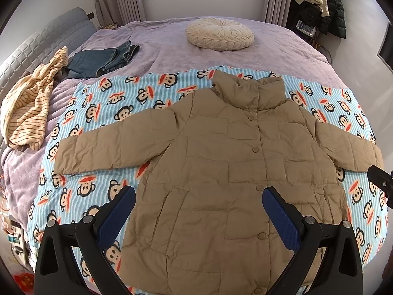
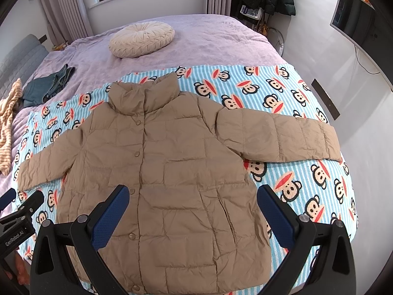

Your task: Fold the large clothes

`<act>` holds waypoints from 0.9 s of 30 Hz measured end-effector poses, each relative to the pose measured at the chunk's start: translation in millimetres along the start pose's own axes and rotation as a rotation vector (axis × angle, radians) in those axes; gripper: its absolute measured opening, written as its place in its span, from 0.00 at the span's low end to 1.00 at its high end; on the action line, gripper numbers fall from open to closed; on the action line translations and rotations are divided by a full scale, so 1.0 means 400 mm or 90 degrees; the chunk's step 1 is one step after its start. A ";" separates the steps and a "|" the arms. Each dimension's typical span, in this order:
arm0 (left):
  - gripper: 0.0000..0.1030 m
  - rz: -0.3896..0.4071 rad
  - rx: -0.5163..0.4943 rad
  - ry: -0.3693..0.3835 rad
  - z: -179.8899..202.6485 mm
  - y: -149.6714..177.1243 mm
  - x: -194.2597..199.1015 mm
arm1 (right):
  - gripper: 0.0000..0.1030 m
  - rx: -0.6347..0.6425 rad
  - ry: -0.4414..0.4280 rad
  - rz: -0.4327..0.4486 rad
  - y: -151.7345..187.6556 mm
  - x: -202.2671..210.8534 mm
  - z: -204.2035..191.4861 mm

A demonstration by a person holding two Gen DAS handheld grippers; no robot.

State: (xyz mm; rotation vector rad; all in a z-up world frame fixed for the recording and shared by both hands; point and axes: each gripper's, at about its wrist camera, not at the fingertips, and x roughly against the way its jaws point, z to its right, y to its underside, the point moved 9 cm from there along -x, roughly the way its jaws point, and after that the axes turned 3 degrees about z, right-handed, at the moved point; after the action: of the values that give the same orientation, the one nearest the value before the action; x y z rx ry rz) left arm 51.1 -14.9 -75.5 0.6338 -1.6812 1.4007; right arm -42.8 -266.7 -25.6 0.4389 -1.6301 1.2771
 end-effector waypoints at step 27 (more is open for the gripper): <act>1.00 -0.096 0.129 0.020 -0.307 0.143 -0.222 | 1.00 0.003 -0.155 -0.159 0.189 -0.195 -0.296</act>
State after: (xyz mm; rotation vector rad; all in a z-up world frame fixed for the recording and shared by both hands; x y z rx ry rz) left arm 85.4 105.8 -177.9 0.8305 -1.4455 1.4744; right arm -9.3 -154.4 -135.9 0.8005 -1.7095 1.0710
